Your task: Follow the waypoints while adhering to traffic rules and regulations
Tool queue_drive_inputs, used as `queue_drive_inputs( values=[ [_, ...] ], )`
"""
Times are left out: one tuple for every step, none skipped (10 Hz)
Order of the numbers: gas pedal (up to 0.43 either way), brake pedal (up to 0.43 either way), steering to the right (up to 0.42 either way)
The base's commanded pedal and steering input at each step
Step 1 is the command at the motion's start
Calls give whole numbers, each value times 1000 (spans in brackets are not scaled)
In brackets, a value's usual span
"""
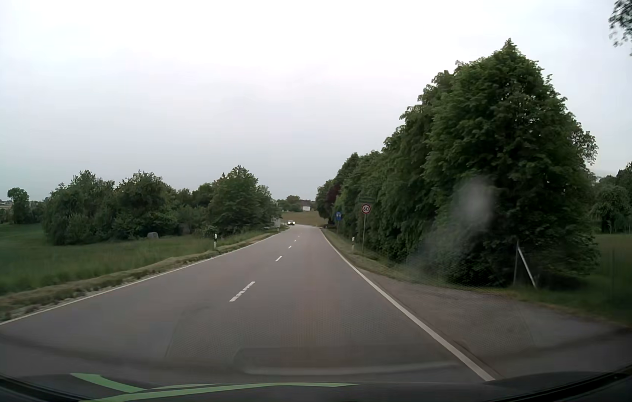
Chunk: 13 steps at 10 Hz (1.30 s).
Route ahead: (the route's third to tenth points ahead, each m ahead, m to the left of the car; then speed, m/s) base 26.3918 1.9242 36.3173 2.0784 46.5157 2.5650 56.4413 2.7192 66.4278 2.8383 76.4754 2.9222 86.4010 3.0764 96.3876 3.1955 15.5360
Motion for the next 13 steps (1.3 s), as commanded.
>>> queue_drive_inputs(
  values=[
    [0, 0, 0],
    [0, 0, 0],
    [0, 0, 0],
    [0, 0, 0],
    [0, 0, 1],
    [0, 0, 2],
    [0, 0, 2],
    [0, 0, 2],
    [0, 0, 1],
    [8, 0, 1],
    [20, 0, 1],
    [28, 0, 1],
    [39, 0, 1]
  ],
)
